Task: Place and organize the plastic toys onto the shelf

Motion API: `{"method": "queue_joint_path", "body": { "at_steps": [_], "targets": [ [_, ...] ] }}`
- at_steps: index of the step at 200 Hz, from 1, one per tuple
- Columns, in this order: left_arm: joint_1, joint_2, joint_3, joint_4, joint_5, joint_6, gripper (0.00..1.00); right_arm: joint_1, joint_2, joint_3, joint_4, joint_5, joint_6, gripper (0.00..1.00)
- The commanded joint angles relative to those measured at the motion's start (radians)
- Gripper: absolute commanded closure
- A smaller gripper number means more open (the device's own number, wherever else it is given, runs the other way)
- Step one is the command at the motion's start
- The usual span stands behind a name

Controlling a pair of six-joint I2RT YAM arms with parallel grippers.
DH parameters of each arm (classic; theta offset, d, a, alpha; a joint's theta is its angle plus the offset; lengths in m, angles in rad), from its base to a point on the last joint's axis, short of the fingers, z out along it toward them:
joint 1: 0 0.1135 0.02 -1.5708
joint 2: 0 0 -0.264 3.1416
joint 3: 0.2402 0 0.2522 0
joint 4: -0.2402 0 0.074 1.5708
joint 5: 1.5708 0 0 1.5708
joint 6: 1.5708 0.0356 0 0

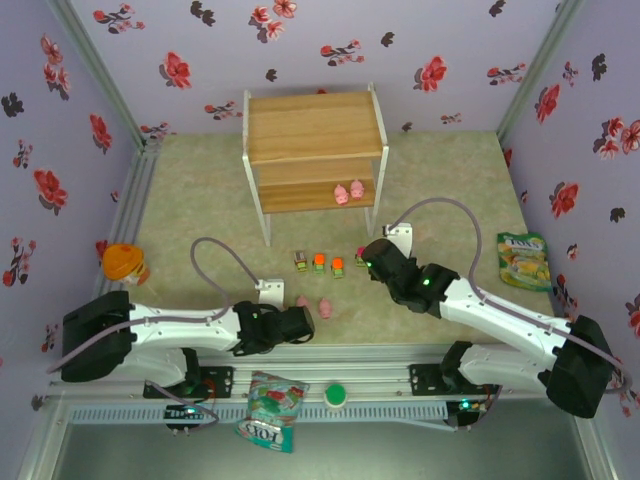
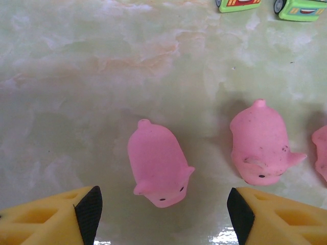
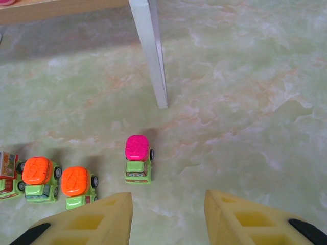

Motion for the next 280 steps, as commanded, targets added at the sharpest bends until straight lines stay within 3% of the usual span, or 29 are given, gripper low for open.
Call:
{"method": "queue_joint_path", "body": {
  "at_steps": [1,238,280],
  "targets": [
    [0.007,0.025,0.024,-0.046,0.0,-0.049,0.3,0.007,0.001,-0.007,0.014,0.003,0.01,0.57],
    [0.078,0.162,0.046,0.045,0.053,-0.022,0.42,-0.003,-0.005,-0.029,0.015,0.0,0.007,0.58],
    [0.082,0.158,0.044,0.037,0.052,-0.032,0.5,-0.003,-0.013,-0.036,0.012,0.002,0.011,0.57]
  ]
}}
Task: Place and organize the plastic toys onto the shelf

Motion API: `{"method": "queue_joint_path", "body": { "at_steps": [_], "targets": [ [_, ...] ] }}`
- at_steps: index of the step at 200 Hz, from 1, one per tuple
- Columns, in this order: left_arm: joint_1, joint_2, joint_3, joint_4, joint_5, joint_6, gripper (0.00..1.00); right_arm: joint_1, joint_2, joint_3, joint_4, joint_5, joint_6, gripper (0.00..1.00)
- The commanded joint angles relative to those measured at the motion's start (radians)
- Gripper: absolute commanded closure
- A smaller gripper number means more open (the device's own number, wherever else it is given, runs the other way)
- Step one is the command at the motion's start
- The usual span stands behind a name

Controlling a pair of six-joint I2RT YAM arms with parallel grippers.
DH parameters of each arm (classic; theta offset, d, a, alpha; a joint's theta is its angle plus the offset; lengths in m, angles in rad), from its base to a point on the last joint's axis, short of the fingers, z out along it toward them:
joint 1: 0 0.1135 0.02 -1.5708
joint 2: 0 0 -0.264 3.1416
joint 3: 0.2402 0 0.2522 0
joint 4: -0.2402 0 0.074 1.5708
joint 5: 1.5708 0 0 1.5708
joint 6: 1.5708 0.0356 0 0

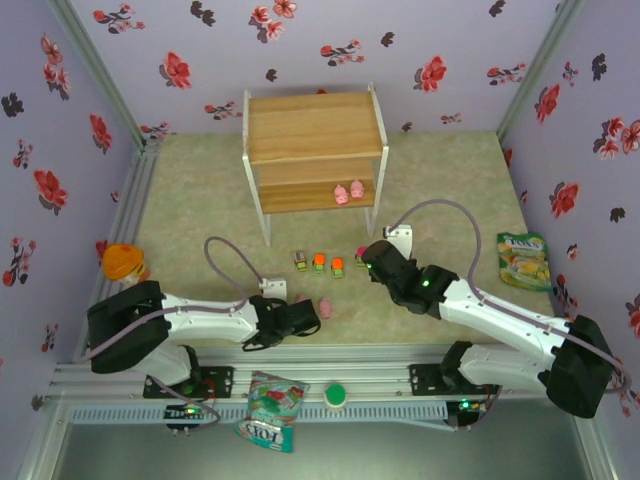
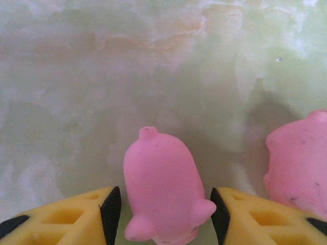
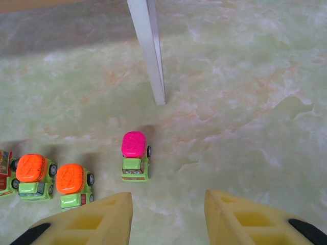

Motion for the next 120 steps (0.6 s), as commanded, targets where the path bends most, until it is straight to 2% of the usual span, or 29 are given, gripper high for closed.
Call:
{"method": "queue_joint_path", "body": {
  "at_steps": [1,101,120],
  "targets": [
    [0.009,0.006,0.019,-0.014,-0.007,-0.005,0.5,-0.002,-0.012,-0.016,0.001,0.004,0.011,0.57],
    [0.02,-0.004,0.012,-0.02,-0.01,0.001,0.53,-0.003,-0.006,-0.004,-0.006,0.003,0.009,0.58],
    [0.02,-0.01,0.012,-0.021,-0.01,0.003,0.58,-0.004,-0.008,-0.002,-0.01,0.003,0.009,0.58]
  ]
}}
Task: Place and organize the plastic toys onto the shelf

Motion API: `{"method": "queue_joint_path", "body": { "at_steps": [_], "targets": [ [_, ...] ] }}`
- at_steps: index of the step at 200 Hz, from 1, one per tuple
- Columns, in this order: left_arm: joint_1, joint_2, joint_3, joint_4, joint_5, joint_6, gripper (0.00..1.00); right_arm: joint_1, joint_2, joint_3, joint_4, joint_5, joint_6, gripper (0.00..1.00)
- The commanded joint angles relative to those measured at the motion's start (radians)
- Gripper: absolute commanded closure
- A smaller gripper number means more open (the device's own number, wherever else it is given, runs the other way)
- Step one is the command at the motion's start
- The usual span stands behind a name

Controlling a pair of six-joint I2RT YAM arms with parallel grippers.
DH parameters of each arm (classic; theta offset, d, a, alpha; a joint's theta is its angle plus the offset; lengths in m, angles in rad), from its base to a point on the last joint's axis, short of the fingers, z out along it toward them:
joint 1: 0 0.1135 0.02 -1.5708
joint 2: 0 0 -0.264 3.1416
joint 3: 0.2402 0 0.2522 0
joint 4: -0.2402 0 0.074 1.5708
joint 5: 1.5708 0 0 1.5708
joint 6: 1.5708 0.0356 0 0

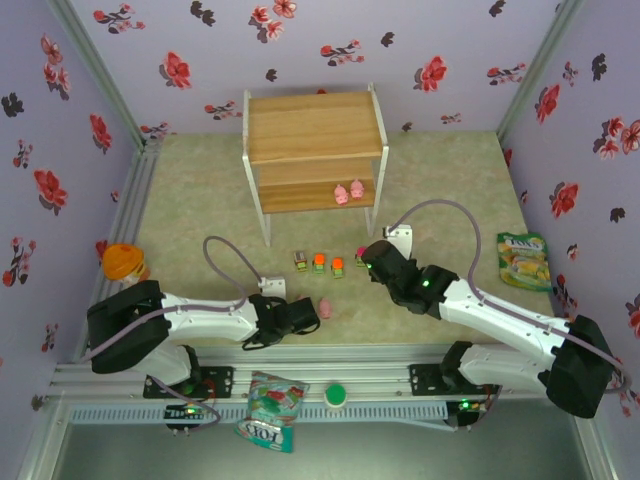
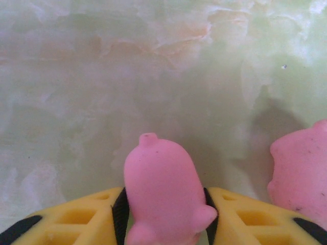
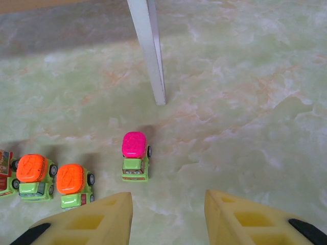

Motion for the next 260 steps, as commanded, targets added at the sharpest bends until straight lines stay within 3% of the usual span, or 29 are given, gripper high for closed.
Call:
{"method": "queue_joint_path", "body": {
  "at_steps": [1,172,260],
  "targets": [
    [0.005,-0.01,0.011,-0.021,-0.01,0.003,0.59,-0.004,-0.008,-0.002,-0.012,0.003,0.009,0.58],
    [0.001,-0.105,0.102,-0.141,-0.087,0.094,0.69,-0.004,-0.021,-0.012,-0.006,0.013,0.016,0.58],
    [0.031,-0.101,0.259,-0.185,-0.117,0.296,0.68,-0.02,-0.042,-0.03,0.002,0.008,0.016,0.58]
  ]
}}
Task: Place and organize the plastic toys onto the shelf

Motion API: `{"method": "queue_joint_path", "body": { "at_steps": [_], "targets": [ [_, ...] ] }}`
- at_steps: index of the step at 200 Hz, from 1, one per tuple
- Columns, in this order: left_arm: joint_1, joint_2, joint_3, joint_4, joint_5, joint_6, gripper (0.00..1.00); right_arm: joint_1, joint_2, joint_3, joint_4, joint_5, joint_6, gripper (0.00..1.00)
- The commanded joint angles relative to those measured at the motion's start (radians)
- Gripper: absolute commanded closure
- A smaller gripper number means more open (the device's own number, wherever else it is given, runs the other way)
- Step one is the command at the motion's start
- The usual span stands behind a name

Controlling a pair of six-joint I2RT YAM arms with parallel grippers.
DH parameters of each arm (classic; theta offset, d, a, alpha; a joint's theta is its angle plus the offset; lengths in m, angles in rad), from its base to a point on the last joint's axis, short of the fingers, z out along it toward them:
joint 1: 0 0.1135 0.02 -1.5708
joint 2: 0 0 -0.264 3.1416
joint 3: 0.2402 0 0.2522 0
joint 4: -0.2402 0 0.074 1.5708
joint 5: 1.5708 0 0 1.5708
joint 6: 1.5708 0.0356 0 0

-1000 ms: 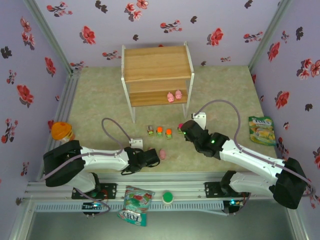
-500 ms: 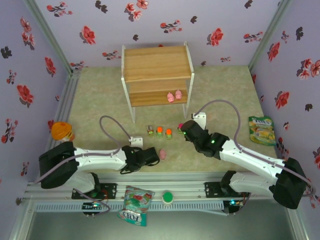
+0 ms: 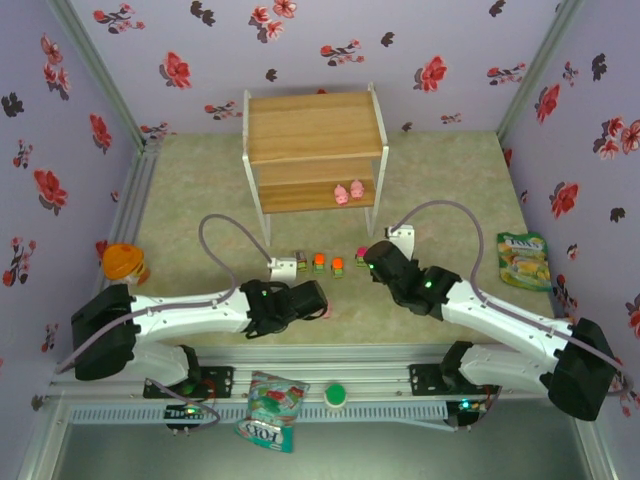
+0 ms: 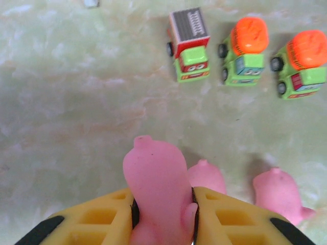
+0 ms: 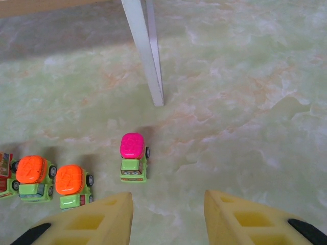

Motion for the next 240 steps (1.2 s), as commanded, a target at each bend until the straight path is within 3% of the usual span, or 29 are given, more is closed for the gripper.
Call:
{"method": "queue_joint_path", "body": {
  "at_steps": [1,129,240],
  "targets": [
    [0.025,-0.008,0.058,-0.035,-0.044,0.106,0.68,-0.008,-0.021,-0.017,0.001,0.007,0.016,0.58],
    [0.169,0.116,0.256,0.051,0.02,0.382,0.68,-0.038,-0.049,-0.048,0.0,-0.002,0.023,0.58],
    [0.241,0.244,0.456,0.098,0.064,0.496,0.68,-0.066,-0.078,-0.085,-0.004,-0.016,0.036,0.58]
  ]
}}
